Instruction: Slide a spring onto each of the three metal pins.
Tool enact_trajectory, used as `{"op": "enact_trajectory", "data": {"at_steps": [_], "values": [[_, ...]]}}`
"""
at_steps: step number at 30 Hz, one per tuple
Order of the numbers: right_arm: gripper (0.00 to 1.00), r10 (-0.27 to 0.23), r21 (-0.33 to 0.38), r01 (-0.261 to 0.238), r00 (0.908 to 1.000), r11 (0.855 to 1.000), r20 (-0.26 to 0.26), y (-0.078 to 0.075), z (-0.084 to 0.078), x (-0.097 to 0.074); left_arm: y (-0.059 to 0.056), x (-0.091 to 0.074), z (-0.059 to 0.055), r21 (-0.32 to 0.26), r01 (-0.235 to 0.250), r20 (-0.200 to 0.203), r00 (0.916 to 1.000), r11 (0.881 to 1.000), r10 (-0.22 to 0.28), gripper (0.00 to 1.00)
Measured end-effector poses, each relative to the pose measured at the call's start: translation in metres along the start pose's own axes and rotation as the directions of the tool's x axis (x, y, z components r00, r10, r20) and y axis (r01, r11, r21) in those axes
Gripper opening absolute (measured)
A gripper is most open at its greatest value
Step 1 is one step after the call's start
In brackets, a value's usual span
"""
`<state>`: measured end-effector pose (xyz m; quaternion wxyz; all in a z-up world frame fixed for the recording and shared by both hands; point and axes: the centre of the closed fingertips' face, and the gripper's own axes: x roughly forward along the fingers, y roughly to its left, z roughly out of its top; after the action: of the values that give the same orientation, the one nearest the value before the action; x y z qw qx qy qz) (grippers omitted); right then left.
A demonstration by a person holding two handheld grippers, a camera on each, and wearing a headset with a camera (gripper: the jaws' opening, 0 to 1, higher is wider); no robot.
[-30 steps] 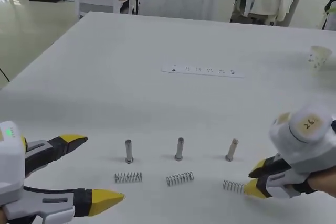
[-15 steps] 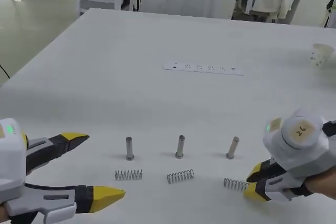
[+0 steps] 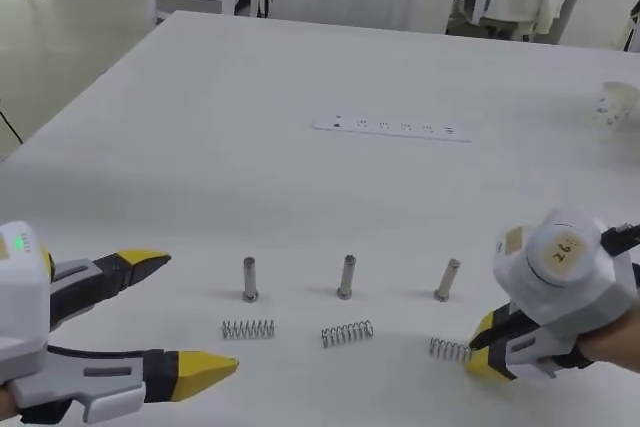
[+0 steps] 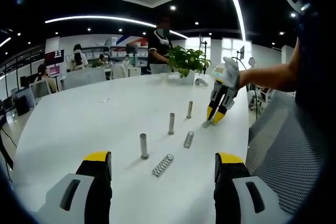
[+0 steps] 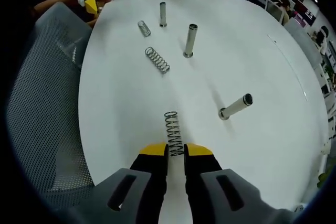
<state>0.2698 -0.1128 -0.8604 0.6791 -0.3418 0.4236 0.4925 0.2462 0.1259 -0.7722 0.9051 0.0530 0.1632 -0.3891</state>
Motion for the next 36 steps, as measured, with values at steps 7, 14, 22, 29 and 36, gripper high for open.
{"op": "enact_trajectory", "data": {"at_steps": [7, 14, 22, 29, 36], "values": [[0.09, 0.004, -0.008, -0.004, 1.0, 1.0, -0.006, 0.001, 0.0, 0.0, -0.002, 0.0, 0.001, 0.001, 0.007, 0.003, 1.0, 1.0, -0.007, 0.76], [0.08, 0.005, -0.013, -0.005, 1.0, 1.0, 0.006, 0.003, 0.005, -0.003, -0.007, 0.001, 0.001, 0.002, 0.021, 0.001, 0.9998, 1.0, -0.021, 0.75], [0.08, 0.009, -0.024, -0.008, 0.9995, 1.0, 0.031, 0.006, 0.019, -0.01, -0.015, 0.003, 0.001, 0.003, 0.062, -0.005, 0.9981, 0.998, -0.062, 0.68], [0.08, 0.015, -0.054, -0.013, 0.9988, 0.998, 0.046, 0.01, 0.033, -0.014, -0.023, 0.008, -0.001, 0.017, 0.104, -0.025, 0.9943, 0.994, -0.103, 0.63], [0.08, 0.036, -0.103, -0.029, 0.9975, 0.994, 0.061, 0.017, 0.05, -0.017, -0.031, 0.014, 0.002, 0.034, 0.155, -0.04, 0.9873, 0.987, -0.154, 0.56]]}}
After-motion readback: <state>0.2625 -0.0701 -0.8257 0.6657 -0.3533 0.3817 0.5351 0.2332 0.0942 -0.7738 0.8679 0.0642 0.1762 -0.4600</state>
